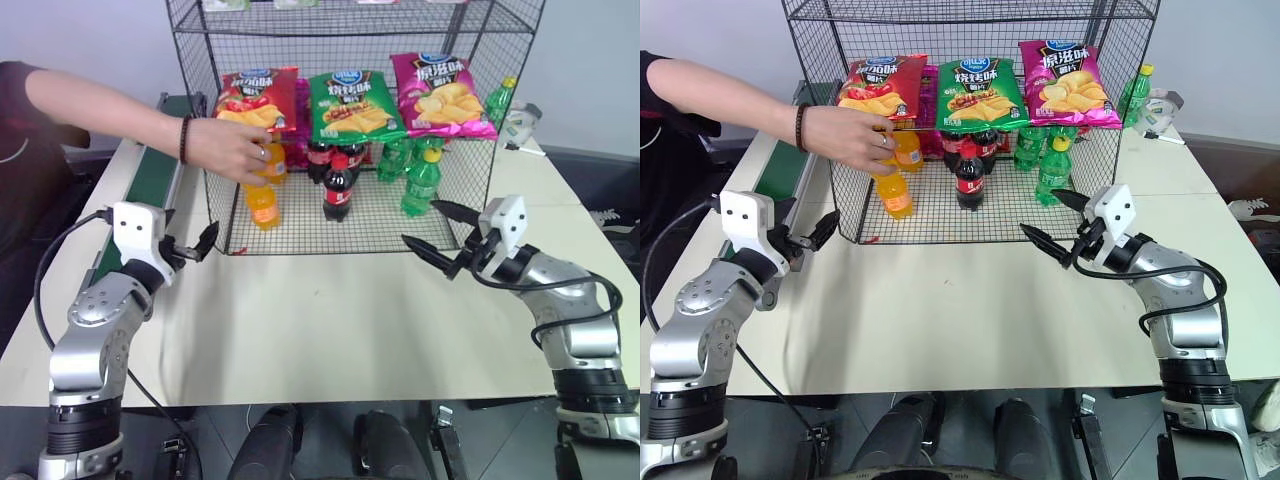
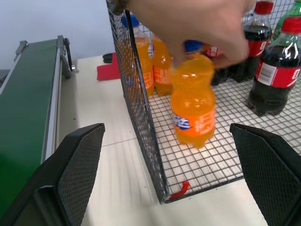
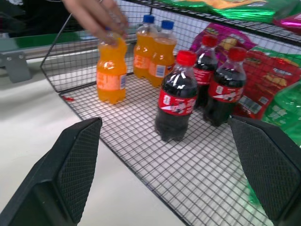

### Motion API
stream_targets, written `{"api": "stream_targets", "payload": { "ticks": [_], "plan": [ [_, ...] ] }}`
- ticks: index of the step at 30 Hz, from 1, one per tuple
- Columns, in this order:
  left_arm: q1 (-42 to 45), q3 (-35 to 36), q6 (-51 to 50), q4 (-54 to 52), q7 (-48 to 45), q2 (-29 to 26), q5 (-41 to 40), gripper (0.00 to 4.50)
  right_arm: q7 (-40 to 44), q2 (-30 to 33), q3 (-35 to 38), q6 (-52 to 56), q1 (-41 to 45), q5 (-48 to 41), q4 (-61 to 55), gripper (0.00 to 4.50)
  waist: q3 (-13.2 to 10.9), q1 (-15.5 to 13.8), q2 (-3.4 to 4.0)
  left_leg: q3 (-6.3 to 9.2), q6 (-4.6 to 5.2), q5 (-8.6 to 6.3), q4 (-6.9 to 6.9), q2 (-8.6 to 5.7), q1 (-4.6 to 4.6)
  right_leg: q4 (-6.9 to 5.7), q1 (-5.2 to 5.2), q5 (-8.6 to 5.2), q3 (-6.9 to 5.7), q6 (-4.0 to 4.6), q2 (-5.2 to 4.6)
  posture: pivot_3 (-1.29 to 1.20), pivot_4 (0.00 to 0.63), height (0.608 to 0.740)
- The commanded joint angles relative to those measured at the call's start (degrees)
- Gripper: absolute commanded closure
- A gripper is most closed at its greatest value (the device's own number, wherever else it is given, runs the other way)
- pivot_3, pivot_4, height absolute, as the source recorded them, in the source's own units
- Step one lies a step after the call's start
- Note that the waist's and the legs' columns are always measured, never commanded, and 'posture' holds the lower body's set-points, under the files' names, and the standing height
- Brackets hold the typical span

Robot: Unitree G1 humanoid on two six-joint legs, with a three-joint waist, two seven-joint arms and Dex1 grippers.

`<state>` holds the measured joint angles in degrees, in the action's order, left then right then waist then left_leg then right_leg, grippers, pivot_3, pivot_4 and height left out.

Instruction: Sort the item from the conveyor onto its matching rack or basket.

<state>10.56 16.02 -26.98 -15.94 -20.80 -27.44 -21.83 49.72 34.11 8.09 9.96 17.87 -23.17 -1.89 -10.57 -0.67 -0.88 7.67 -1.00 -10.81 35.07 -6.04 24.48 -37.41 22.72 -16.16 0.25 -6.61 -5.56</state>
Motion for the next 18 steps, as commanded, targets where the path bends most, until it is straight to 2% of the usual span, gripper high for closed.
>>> {"api": "stream_targets", "payload": {
  "ticks": [1,18],
  "plan": [
    [1.4,0.15,1.69,-0.71,0.17,-0.18,0.63,0.03,-0.1,0.09,0.44,-0.32,1.77,-0.32,-0.85,0.0,0.0,0.0,0.0,0.0,0.0,0.0,0.0,0.0,0.0,0.0,0.01,0.0,0.0,0.0,0.0,0.0,0.15,0.74],
    [2.74,1.34,2.42,1.17,-1.52,-1.48,0.21,0.03,-1.48,0.0,-0.38,1.15,4.26,-0.02,-1.36,0.0,0.0,0.0,0.0,0.0,0.0,0.0,0.0,-0.01,0.01,0.06,-0.01,0.0,-0.01,0.0,0.0,0.0,0.15,0.74]
  ]
}}
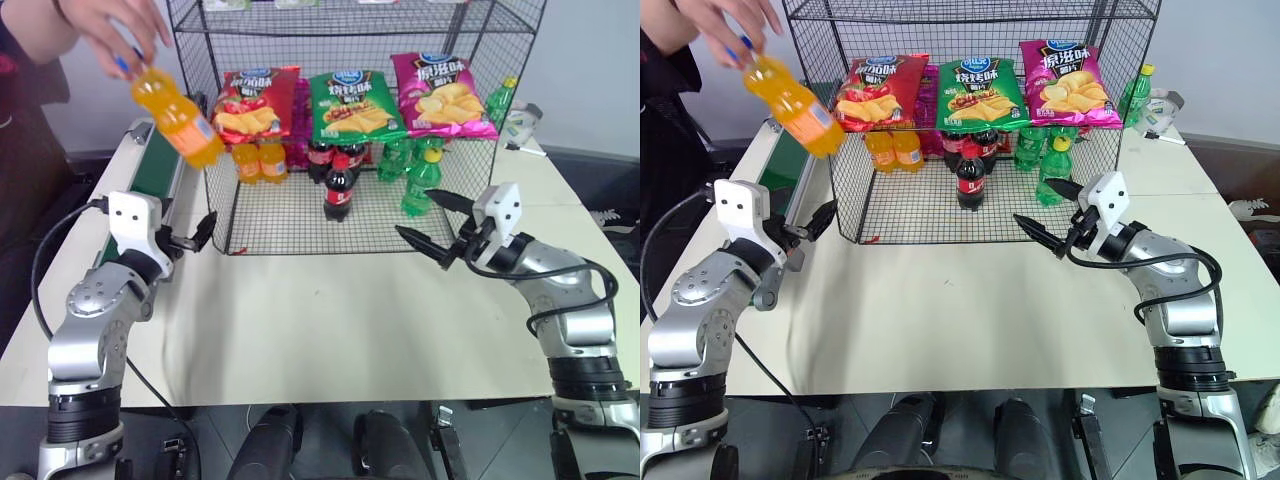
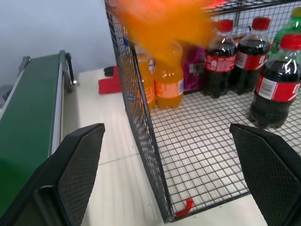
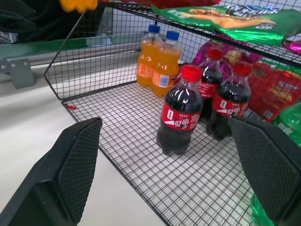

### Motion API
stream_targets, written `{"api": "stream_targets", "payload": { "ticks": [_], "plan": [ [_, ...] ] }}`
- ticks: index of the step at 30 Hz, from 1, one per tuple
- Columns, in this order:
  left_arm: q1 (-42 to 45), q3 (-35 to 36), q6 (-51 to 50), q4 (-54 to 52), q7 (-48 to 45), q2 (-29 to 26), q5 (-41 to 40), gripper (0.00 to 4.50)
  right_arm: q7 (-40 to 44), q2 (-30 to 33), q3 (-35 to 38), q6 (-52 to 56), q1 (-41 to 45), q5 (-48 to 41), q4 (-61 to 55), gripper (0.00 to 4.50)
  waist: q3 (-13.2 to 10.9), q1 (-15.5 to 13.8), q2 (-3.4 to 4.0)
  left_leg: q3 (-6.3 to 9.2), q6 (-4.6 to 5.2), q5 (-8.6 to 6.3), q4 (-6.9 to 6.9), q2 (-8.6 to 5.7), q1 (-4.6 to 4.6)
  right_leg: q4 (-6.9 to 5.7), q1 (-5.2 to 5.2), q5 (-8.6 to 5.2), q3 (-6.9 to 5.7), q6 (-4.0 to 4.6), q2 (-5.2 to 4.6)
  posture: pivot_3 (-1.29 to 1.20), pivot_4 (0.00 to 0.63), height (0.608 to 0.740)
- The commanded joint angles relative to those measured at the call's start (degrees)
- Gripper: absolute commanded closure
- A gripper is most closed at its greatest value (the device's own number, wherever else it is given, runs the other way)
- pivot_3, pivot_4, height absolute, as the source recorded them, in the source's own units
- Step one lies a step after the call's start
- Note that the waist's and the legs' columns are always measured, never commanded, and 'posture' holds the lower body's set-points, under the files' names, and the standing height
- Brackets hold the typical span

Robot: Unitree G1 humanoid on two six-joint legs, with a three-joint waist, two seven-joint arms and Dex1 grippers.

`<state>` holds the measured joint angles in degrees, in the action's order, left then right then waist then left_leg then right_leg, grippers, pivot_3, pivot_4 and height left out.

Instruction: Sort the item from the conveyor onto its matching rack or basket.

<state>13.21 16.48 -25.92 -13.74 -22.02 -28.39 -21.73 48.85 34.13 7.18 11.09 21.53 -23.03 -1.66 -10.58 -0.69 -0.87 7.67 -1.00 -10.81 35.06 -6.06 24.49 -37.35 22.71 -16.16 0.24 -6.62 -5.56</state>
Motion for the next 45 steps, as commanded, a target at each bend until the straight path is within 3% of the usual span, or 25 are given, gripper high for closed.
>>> {"api": "stream_targets", "payload": {
  "ticks": [1,23,37,42,45],
  "plan": [
    [0.42,1.03,1.47,-0.38,-0.53,-0.73,0.06,0.03,-1.25,-0.21,0.66,0.36,0.75,-0.25,-2.38,0.0,0.0,0.02,0.0,0.0,0.0,0.0,0.0,0.0,0.0,0.0,0.0,0.0,0.0,0.0,0.0,0.0,0.15,0.74],
    [2.68,5.93,1.41,4.11,7.53,0.36,1.56,0.03,-4.0,-3.96,-1.93,2.97,0.46,-1.1,-7.9,0.0,0.0,-0.02,0.0,0.01,0.0,0.0,0.0,0.01,-0.01,-0.03,0.02,0.01,-0.01,-0.01,0.02,0.0,0.15,0.74],
    [5.68,8.86,-0.54,8.36,21.62,0.21,9.57,0.03,-2.84,-4.75,-3.0,3.34,0.76,-1.56,-7.69,0.0,0.0,0.04,0.0,0.01,0.0,0.0,-0.01,0.01,-0.01,-0.04,0.03,0.01,-0.02,-0.02,0.03,0.0,0.15,0.74],
    [4.55,7.5,1.75,10.05,21.18,-2.26,12.97,0.03,-2.46,-4.91,-2.91,2.31,0.42,-1.29,-6.86,0.0,0.0,0.04,0.0,0.01,-0.01,0.0,0.0,0.0,-0.01,-0.04,0.03,0.01,-0.06,-0.02,0.03,0.0,0.15,0.74],
    [4.11,8.4,4.4,11.55,17.39,-2.24,10.48,0.03,-2.51,-5.02,-2.58,2.01,0.3,-1.37,-6.73,0.0,0.0,0.07,0.0,0.01,-0.01,0.0,-0.01,0.0,-0.01,-0.06,0.04,0.01,-0.06,-0.02,0.03,0.0,0.15,0.74]
  ]
}}
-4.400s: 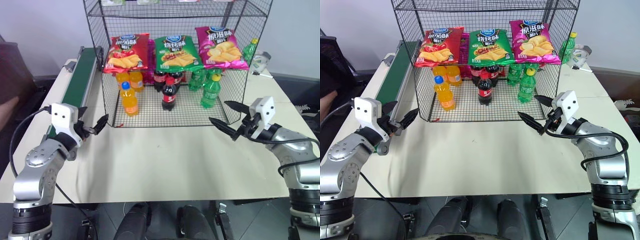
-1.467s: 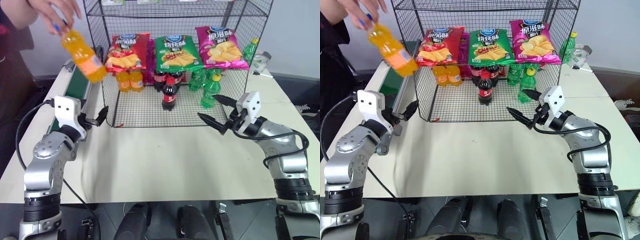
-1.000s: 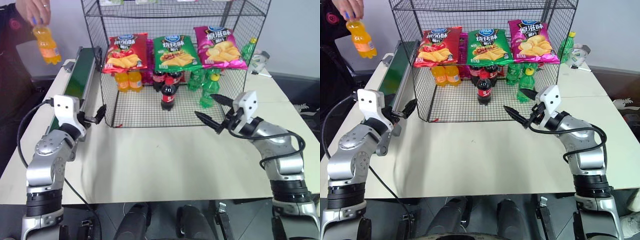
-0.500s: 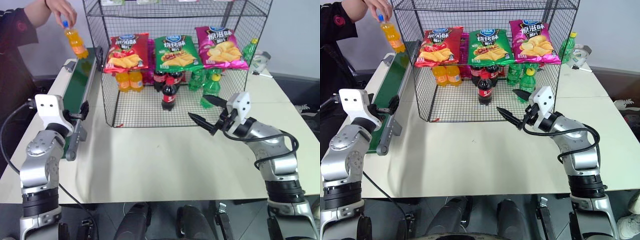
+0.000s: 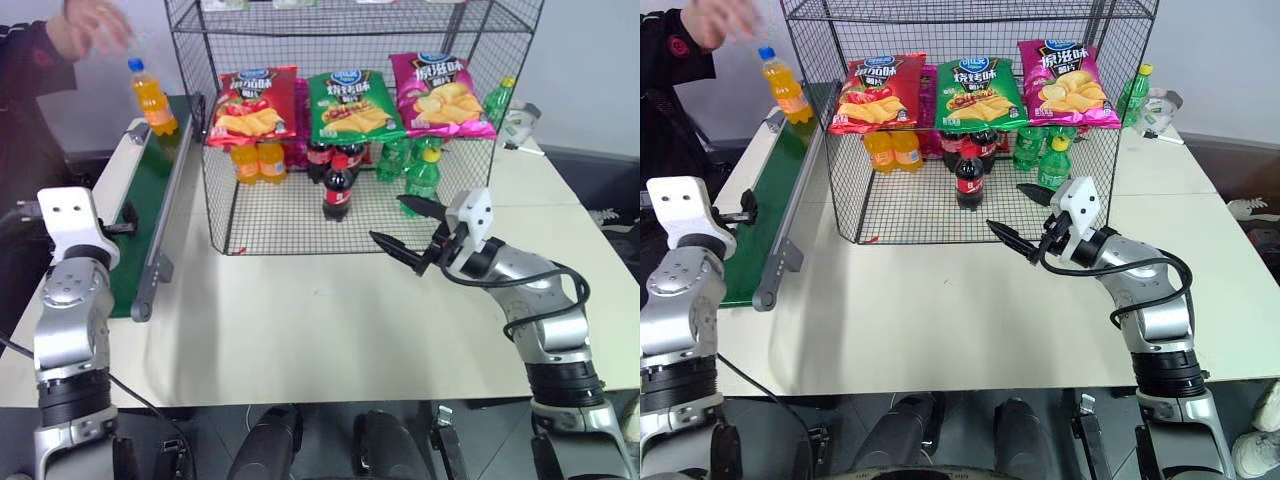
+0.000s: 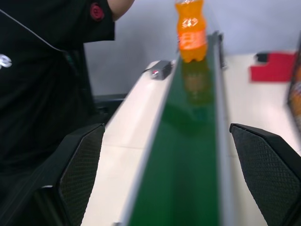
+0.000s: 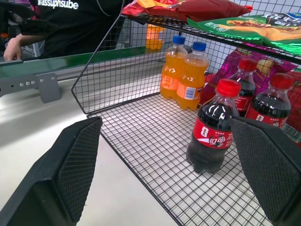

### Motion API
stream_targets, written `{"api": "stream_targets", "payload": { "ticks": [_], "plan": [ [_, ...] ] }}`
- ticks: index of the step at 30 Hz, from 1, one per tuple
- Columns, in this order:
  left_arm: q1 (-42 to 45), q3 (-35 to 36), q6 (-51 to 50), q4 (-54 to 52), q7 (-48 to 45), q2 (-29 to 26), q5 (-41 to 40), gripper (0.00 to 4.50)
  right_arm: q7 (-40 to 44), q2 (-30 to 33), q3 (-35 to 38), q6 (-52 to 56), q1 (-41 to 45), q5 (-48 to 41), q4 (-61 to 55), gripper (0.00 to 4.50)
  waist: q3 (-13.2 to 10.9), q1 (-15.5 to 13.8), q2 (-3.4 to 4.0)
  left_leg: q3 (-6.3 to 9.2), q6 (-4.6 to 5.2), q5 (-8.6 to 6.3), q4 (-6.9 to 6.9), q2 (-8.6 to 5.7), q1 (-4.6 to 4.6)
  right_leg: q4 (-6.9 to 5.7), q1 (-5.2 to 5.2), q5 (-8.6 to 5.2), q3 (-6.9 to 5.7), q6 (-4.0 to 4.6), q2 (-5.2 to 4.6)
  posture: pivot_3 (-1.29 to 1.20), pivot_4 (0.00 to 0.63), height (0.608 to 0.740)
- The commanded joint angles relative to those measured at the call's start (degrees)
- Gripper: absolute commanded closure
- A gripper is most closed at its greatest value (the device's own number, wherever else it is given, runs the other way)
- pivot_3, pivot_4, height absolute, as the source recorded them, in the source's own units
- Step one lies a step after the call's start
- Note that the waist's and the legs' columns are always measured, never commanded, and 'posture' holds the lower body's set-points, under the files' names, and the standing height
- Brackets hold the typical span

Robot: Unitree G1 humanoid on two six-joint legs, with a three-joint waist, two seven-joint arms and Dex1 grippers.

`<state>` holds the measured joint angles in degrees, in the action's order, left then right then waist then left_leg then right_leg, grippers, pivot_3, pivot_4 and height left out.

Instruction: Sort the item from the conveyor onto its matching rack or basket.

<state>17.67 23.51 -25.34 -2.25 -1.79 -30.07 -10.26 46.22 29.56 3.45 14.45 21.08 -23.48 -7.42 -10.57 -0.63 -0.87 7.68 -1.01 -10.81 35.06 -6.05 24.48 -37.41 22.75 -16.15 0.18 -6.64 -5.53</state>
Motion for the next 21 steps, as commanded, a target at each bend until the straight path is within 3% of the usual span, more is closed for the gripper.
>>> {"api": "stream_targets", "payload": {
  "ticks": [1,6,21],
  "plan": [
    [-0.61,2.42,4.64,0.67,-2.82,-0.41,-1.41,0.03,0.15,-0.53,1.13,-1.58,0.7,-0.85,-0.77,0.0,0.0,0.0,0.0,0.0,0.0,0.0,0.0,0.0,0.0,0.0,0.0,0.0,0.0,0.0,0.0,0.0,0.15,0.74],
    [-2.01,5.17,6.65,1.16,-4.28,0.37,-4.01,0.03,0.1,-1.3,0.39,-2.0,1.48,-0.48,-0.02,0.0,0.0,0.04,0.0,0.0,0.0,0.0,0.0,0.01,0.0,0.0,0.01,0.0,0.0,0.0,-0.01,0.0,0.15,0.74],
    [-3.24,4.88,10.29,2.83,-6.04,0.73,-4.63,0.03,0.28,-1.28,0.0,-1.03,2.43,-0.49,-0.77,0.0,0.0,0.03,0.0,0.0,0.0,0.0,0.0,0.0,0.0,0.0,0.01,0.0,0.01,0.0,-0.02,0.0,0.15,0.74]
  ]
}}
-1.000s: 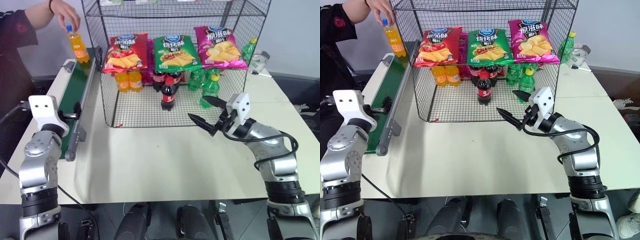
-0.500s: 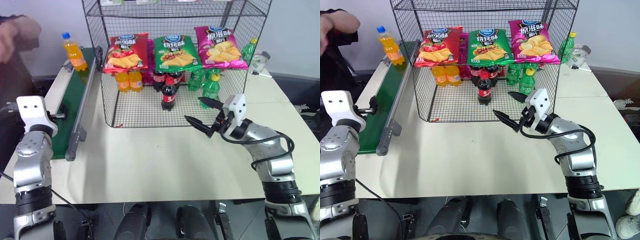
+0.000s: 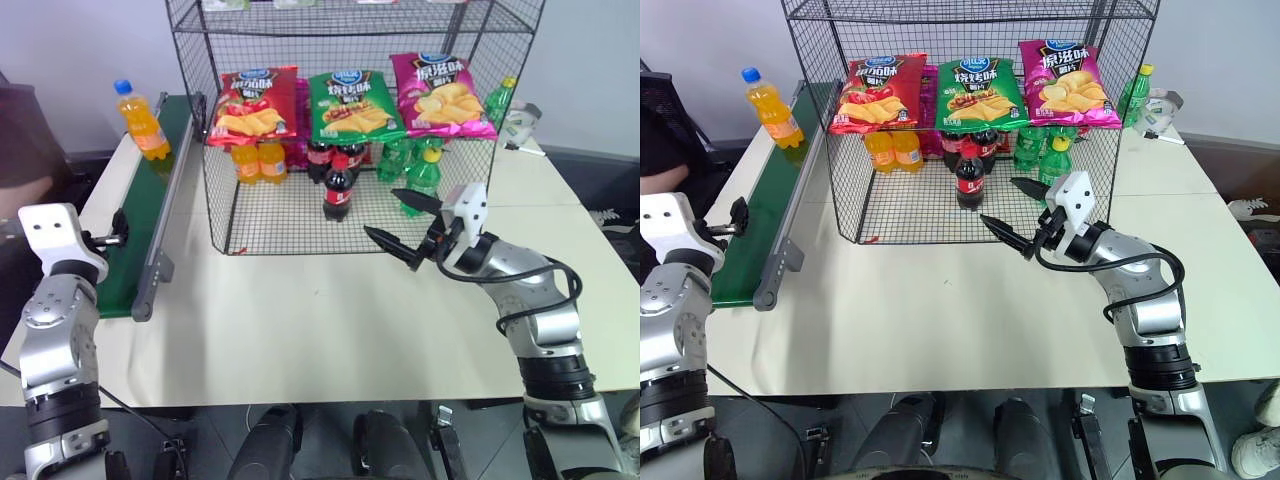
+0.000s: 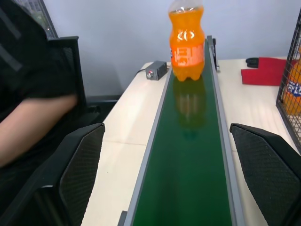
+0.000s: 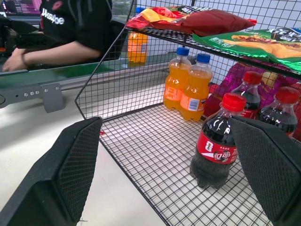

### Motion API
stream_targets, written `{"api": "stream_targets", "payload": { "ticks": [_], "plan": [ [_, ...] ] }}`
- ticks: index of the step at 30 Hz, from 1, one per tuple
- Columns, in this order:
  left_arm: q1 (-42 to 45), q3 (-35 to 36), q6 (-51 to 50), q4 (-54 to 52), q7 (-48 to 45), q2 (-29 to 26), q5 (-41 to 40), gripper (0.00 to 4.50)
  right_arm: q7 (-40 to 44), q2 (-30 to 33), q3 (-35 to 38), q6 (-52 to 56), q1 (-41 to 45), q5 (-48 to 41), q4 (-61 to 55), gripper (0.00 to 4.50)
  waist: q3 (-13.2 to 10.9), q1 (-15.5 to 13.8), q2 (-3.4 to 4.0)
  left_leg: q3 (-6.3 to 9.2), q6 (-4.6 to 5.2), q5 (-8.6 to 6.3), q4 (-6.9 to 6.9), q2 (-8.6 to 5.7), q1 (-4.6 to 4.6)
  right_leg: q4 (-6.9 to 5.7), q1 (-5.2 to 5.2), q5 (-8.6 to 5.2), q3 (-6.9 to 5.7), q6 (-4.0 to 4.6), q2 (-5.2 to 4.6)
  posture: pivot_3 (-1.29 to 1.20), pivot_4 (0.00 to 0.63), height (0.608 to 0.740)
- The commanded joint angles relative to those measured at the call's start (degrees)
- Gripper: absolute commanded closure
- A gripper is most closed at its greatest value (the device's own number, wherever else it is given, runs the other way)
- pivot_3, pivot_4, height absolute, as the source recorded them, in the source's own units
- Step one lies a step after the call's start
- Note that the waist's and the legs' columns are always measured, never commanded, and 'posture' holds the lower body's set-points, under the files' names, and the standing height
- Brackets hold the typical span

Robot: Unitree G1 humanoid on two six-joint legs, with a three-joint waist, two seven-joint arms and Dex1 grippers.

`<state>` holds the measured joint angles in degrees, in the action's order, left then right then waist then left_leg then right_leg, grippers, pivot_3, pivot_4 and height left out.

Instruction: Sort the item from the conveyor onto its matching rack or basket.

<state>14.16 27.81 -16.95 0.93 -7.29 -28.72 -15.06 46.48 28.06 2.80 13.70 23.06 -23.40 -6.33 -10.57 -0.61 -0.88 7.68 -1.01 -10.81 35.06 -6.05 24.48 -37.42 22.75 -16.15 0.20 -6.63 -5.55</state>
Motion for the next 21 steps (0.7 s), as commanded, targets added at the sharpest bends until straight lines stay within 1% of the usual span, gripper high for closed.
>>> {"api": "stream_targets", "payload": {
  "ticks": [1,6,10,16,21],
  "plan": [
    [0.3,0.5,2.21,-0.23,-0.79,-0.62,0.09,0.03,0.01,0.21,0.63,-0.23,0.45,-0.57,-1.91,0.0,0.0,0.01,0.0,0.0,0.0,0.0,0.0,0.0,0.0,0.0,0.0,0.0,0.0,0.0,0.0,0.0,0.15,0.74],
    [-0.15,0.0,3.94,0.17,-1.43,-0.63,0.8,0.03,0.19,0.33,0.73,-0.18,0.34,-0.66,-1.97,0.0,0.0,0.01,0.0,0.0,0.0,0.0,0.0,0.0,0.0,0.0,0.0,0.0,0.0,0.0,0.0,0.0,0.15,0.74],
    [-0.29,-0.85,5.97,2.2,-0.48,-0.22,2.91,0.03,0.0,0.07,0.46,-0.08,0.24,-0.62,-2.3,0.0,0.0,0.01,0.0,0.0,0.0,0.0,0.0,0.0,0.0,0.0,0.0,0.0,0.0,0.0,0.0,0.0,0.15,0.74],
    [-0.52,-1.52,8.49,3.49,-0.56,0.33,3.51,0.03,0.49,-0.12,0.03,0.32,0.37,-1.09,-2.66,0.0,0.0,0.0,0.0,0.0,0.0,0.0,0.01,0.0,0.0,0.0,0.0,0.0,0.0,0.0,0.0,0.0,0.15,0.74],
    [-0.77,-0.95,12.76,4.28,-0.38,1.1,3.24,0.03,2.3,0.16,-0.52,2.54,-0.4,-3.01,-4.52,0.0,0.0,0.01,0.0,0.0,0.0,0.0,-0.01,0.0,0.0,0.0,0.0,0.0,0.0,0.0,0.0,0.0,0.15,0.74]
  ]
}}
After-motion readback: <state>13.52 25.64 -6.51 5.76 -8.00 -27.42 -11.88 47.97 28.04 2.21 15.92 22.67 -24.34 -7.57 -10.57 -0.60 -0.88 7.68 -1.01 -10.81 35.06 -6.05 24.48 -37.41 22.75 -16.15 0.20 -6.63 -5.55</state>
